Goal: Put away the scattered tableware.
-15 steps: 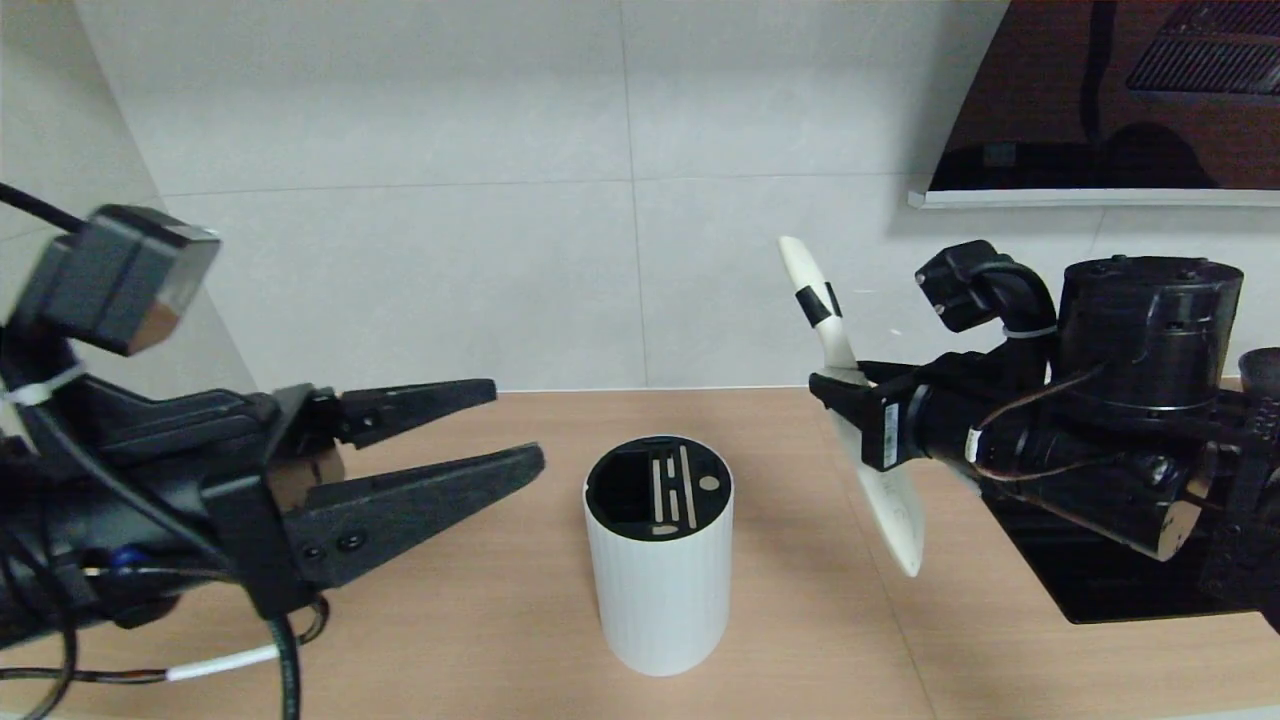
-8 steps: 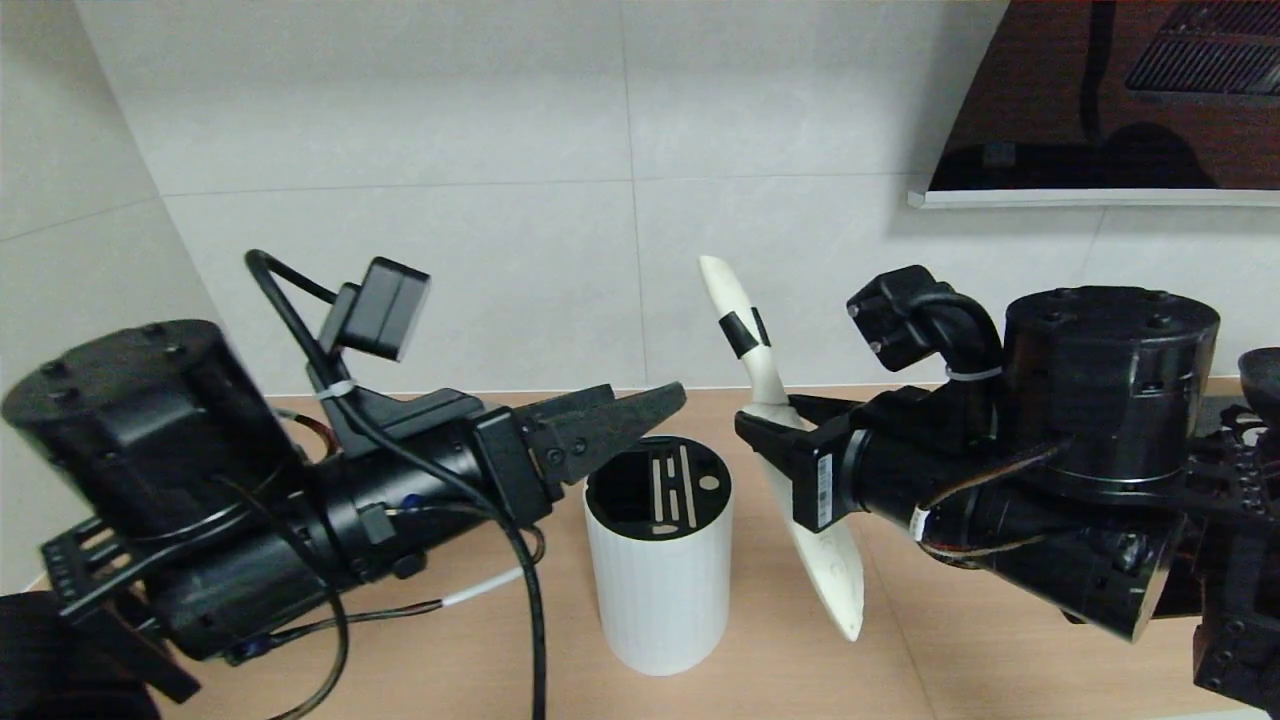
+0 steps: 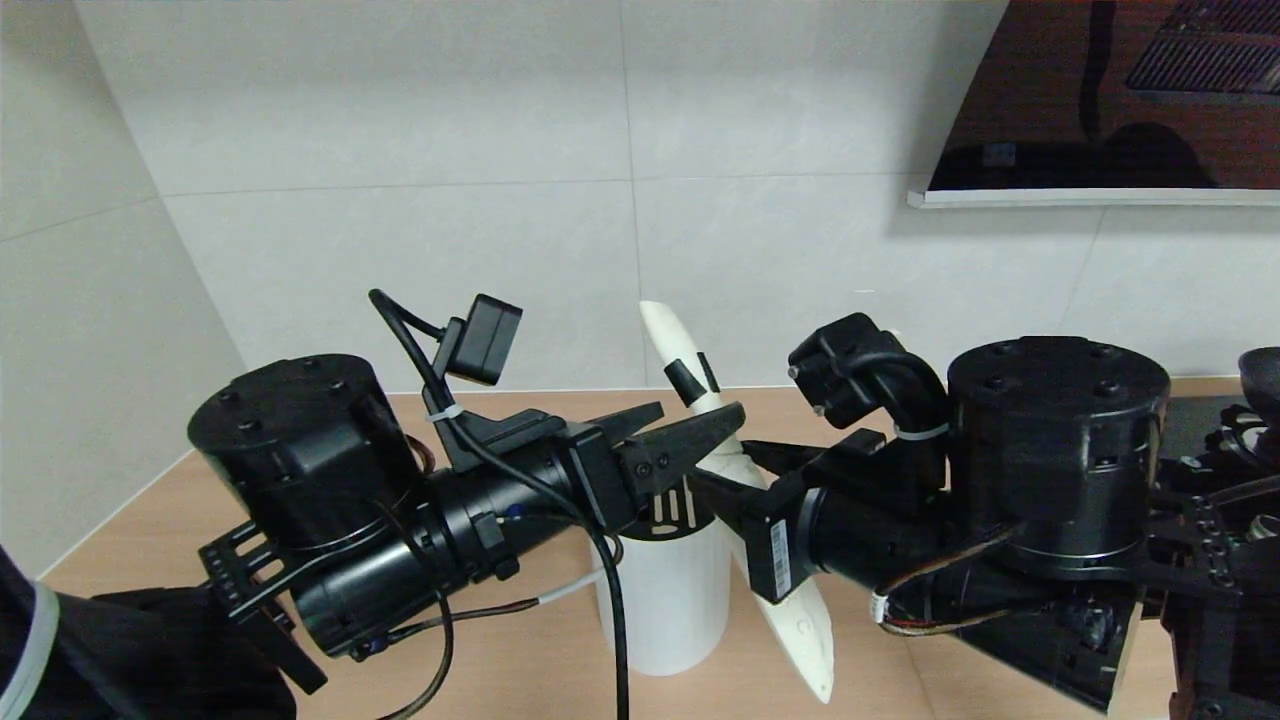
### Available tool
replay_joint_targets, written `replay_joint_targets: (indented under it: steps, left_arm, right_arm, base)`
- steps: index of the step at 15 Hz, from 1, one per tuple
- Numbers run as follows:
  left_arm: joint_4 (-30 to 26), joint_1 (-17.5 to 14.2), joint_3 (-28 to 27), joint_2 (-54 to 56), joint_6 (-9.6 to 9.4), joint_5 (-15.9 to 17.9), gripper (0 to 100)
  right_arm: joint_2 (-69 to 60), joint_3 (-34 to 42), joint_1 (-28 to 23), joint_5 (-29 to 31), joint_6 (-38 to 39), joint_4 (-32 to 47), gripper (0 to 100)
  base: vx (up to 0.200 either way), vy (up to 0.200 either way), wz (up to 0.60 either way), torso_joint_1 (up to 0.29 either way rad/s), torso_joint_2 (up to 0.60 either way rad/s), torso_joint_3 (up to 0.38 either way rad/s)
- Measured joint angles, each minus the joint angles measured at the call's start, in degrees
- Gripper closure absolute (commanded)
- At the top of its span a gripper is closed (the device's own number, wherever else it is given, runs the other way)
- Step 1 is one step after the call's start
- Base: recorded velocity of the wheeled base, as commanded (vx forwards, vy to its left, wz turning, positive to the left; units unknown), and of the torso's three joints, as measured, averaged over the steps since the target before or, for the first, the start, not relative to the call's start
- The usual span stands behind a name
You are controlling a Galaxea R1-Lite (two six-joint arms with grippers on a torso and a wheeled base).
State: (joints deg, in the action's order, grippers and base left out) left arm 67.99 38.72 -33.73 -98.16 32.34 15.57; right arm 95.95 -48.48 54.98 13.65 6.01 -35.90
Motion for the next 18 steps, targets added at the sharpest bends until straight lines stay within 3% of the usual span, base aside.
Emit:
replay_joint_targets:
  steps: [4, 14, 15, 18]
  left_arm:
    - [1.3, 0.0, -0.1, -0.3, 1.51, 0.0, 0]
    - [1.4, 0.0, 0.1, -0.7, 1.56, 0.0, 0]
    - [1.4, 0.0, 0.1, -0.7, 1.56, 0.0, 100]
    - [1.4, 0.0, 0.3, -0.7, 1.51, 0.1, 100]
  right_arm:
    - [0.2, 0.7, 1.5, -0.1, -0.1, -0.3, 100]
    - [0.5, 1.6, 3.7, -0.2, 0.0, -0.5, 100]
    - [0.5, 1.6, 3.7, -0.2, 0.0, -0.5, 100]
    - [0.5, 1.6, 3.8, -0.2, 0.0, -0.5, 100]
  base:
    - [0.000, 0.000, 0.00, 0.000, 0.00, 0.000]
    - [0.000, 0.000, 0.00, 0.000, 0.00, 0.000]
    - [0.000, 0.000, 0.00, 0.000, 0.00, 0.000]
    - [0.000, 0.000, 0.00, 0.000, 0.00, 0.000]
